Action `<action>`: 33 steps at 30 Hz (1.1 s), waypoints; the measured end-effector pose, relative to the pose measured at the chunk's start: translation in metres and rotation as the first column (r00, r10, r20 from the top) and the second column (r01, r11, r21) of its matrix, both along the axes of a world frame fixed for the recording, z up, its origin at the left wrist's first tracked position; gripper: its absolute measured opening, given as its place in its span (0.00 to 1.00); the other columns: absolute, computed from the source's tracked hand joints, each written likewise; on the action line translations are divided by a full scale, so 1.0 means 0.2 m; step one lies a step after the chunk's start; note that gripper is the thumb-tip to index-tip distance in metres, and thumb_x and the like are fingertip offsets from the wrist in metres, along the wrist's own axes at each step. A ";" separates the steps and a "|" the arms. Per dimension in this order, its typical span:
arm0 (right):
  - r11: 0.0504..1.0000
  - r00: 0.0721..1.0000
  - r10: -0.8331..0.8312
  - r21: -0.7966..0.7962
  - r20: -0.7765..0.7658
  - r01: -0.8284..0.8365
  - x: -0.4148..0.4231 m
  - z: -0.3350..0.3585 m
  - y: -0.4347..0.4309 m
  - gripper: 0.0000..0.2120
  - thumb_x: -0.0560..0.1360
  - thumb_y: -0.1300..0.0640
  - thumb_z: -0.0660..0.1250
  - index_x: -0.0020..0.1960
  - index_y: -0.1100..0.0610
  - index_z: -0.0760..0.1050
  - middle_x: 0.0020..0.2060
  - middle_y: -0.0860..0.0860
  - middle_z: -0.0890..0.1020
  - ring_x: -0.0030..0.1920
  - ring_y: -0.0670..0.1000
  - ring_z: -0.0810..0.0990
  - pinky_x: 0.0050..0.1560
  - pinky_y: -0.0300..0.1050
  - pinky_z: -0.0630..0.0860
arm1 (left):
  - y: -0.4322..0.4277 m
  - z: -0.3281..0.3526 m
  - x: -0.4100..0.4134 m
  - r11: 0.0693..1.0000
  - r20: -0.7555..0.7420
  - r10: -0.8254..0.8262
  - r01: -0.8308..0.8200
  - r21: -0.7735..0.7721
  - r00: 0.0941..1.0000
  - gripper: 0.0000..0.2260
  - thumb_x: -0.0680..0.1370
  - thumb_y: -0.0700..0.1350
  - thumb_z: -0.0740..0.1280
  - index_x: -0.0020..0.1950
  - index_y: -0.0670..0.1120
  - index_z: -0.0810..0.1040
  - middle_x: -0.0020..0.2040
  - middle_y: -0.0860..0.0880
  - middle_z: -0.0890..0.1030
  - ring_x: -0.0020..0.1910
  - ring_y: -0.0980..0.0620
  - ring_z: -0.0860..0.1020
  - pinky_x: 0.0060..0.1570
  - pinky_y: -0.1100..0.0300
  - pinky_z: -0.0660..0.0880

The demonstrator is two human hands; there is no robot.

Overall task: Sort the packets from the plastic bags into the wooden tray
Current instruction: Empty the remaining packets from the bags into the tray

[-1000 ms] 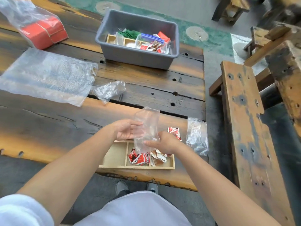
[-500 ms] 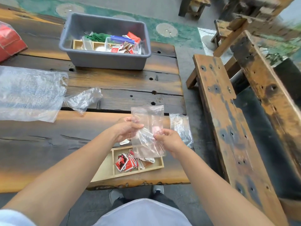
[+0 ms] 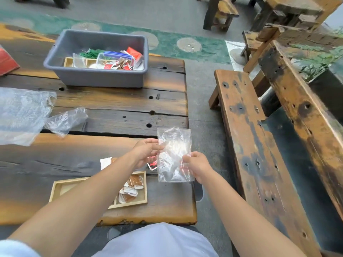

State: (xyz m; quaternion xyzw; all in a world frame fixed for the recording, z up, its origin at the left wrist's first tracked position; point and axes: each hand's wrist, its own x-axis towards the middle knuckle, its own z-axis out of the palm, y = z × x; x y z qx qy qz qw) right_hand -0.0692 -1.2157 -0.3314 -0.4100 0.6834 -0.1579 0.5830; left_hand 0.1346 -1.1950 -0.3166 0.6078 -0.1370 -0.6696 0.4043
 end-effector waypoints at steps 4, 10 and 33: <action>0.999 0.999 0.042 0.026 0.024 -0.042 -0.15 -0.09 -0.12 0.08 0.76 0.60 0.68 0.46 0.56 0.67 0.43 0.57 0.78 0.37 0.54 0.80 0.35 0.48 0.76 | -0.04 -0.05 -0.17 0.992 0.041 0.120 -0.121 0.028 0.992 0.13 0.73 0.31 0.71 0.54 0.44 0.77 0.41 0.45 0.81 0.35 0.51 0.77 0.34 0.60 0.73; 0.977 0.978 0.205 0.062 -0.043 -0.202 -0.19 -0.17 -0.16 0.06 0.76 0.56 0.66 0.44 0.55 0.69 0.43 0.55 0.79 0.43 0.58 0.82 0.44 0.53 0.78 | 0.01 -0.12 -0.29 0.954 0.124 0.284 -0.293 0.062 0.951 0.11 0.75 0.35 0.70 0.56 0.45 0.78 0.41 0.46 0.81 0.34 0.54 0.76 0.32 0.62 0.73; 0.967 0.940 0.256 0.070 -0.226 -0.246 0.03 -0.25 -0.27 0.15 0.75 0.54 0.65 0.61 0.55 0.74 0.59 0.57 0.79 0.60 0.60 0.79 0.62 0.58 0.77 | -0.02 -0.28 -0.13 0.970 0.321 0.112 -0.174 0.172 0.940 0.19 0.79 0.29 0.54 0.65 0.39 0.75 0.43 0.43 0.78 0.30 0.54 0.75 0.23 0.67 0.71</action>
